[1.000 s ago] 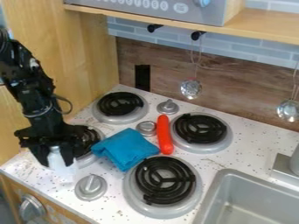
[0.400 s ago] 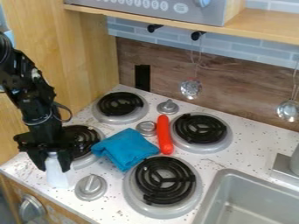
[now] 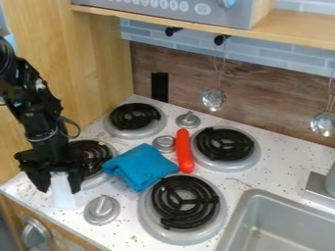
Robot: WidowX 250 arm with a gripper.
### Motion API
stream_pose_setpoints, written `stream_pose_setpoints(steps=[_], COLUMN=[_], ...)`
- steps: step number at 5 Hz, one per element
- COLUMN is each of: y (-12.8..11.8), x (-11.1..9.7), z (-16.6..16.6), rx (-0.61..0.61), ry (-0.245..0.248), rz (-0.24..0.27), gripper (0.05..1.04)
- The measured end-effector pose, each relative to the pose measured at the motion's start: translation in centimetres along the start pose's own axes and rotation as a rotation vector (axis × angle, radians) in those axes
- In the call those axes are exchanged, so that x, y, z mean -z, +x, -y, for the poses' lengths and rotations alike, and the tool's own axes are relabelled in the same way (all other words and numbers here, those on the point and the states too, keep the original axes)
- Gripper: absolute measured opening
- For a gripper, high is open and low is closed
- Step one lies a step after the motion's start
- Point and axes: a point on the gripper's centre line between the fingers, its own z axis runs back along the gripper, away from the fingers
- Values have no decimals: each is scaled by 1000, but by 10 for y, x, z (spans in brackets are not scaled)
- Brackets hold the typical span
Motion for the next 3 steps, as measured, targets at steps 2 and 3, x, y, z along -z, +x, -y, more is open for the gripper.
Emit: stream_pose_setpoints(steps=[2, 3], y=[8, 26], x=[-25, -53], z=[11, 23], rx=[-50, -106], ry=[-64, -143], rz=[11, 45], gripper=[1006, 1006])
